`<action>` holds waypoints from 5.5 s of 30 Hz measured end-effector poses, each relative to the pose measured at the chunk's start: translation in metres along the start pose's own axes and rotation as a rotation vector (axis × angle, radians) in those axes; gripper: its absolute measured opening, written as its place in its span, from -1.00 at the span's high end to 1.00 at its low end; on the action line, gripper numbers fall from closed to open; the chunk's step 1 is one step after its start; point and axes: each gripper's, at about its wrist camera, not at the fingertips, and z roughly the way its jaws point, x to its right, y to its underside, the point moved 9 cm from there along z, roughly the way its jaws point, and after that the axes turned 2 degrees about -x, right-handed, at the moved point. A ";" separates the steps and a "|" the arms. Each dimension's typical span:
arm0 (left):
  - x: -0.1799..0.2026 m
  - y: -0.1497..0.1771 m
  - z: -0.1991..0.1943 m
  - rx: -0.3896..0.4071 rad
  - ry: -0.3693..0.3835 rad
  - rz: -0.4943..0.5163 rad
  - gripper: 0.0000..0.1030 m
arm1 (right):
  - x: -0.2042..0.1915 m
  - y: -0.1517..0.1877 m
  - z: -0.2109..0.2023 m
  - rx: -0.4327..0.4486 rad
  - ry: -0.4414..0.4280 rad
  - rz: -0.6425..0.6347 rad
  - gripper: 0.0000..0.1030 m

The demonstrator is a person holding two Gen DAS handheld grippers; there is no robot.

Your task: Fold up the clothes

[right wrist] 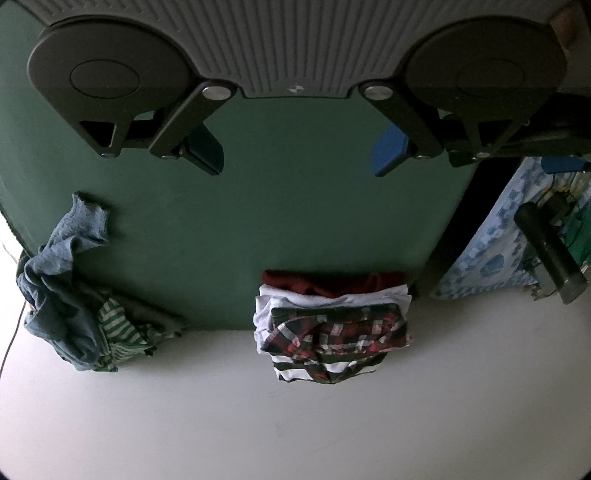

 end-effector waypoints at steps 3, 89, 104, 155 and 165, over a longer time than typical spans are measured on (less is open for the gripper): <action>0.000 0.000 -0.003 0.009 0.010 -0.010 -0.99 | 0.000 0.000 -0.002 0.007 0.001 0.002 -0.72; 0.012 -0.008 -0.003 0.044 0.048 0.007 -0.99 | 0.012 -0.007 -0.005 0.052 0.041 0.024 -0.72; 0.014 -0.009 -0.002 0.039 0.052 0.015 -0.99 | 0.016 -0.006 -0.003 0.054 0.048 0.020 -0.72; 0.017 -0.006 0.005 0.034 0.073 0.029 -0.99 | 0.020 -0.005 0.004 0.044 0.074 0.040 -0.72; 0.016 -0.006 0.006 0.039 0.065 0.033 -0.99 | 0.020 -0.004 0.003 0.046 0.075 0.037 -0.72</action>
